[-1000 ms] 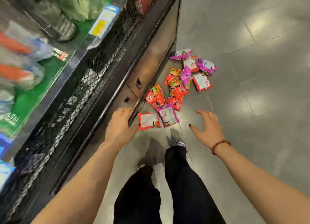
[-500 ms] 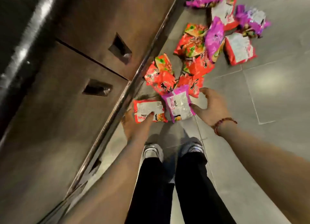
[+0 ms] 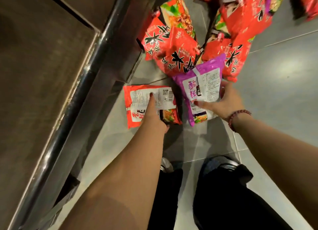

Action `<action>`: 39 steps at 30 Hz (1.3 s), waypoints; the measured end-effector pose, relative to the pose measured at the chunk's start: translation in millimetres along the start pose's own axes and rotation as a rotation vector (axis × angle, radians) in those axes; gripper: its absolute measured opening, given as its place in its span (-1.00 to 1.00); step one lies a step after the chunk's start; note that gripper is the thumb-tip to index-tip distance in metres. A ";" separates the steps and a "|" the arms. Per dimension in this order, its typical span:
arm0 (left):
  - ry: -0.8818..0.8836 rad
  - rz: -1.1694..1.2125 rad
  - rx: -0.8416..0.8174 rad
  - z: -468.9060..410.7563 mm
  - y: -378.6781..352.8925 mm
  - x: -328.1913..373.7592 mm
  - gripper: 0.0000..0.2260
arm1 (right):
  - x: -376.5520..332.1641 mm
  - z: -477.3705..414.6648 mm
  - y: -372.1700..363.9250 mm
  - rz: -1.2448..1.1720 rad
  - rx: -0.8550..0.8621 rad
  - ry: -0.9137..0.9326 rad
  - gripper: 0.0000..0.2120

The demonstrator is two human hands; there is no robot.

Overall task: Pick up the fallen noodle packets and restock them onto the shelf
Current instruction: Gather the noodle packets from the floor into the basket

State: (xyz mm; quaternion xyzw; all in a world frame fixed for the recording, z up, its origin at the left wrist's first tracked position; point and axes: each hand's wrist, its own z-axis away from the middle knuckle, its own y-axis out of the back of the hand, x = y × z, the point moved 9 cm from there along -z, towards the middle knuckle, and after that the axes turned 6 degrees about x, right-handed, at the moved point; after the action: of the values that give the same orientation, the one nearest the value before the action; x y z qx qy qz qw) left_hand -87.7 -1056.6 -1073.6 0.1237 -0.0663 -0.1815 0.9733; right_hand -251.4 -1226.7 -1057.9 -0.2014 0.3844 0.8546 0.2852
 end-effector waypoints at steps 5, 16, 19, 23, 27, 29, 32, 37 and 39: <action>-0.097 0.017 -0.035 1.1 -4.5 8.7 -0.62 | 9.3 -2.5 -10.2 0.002 -0.087 -0.128 -0.42; -0.408 -0.205 -0.007 78.3 51.2 15.0 -0.61 | -7.5 92.1 57.8 -0.461 -0.039 -0.272 -0.51; -0.427 -0.205 -0.122 127.8 65.9 12.0 -0.54 | -26.0 132.3 93.1 -0.633 -0.035 -0.342 -0.48; -0.498 -0.250 -0.364 227.2 72.6 16.8 -0.61 | -78.6 190.1 140.0 -0.561 -0.087 -0.315 -0.60; -0.566 -0.362 -0.459 323.2 96.3 28.8 -0.55 | -139.3 254.5 191.7 -0.441 -0.141 -0.234 -0.65; -0.584 -0.442 -0.466 369.7 113.3 33.1 -0.44 | -168.4 292.4 216.7 -0.441 -0.175 -0.202 -0.67; -0.612 -0.449 -0.439 440.9 154.4 38.8 -0.41 | -207.4 356.4 245.7 -0.470 -0.259 -0.156 -0.57; -0.597 -0.430 -0.483 531.4 216.3 35.6 -0.08 | -259.9 438.4 285.8 -0.493 -0.279 -0.065 -0.50; -0.589 -0.424 -0.514 560.7 235.9 29.1 -0.03 | -274.0 462.4 295.7 -0.492 -0.310 -0.044 -0.41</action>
State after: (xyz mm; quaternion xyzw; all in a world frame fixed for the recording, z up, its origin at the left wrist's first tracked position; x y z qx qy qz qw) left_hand -78.9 -975.8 -470.1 -0.1684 -0.2665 -0.4152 0.8534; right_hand -291.9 -1121.1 -455.0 -0.3109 0.1827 0.8125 0.4581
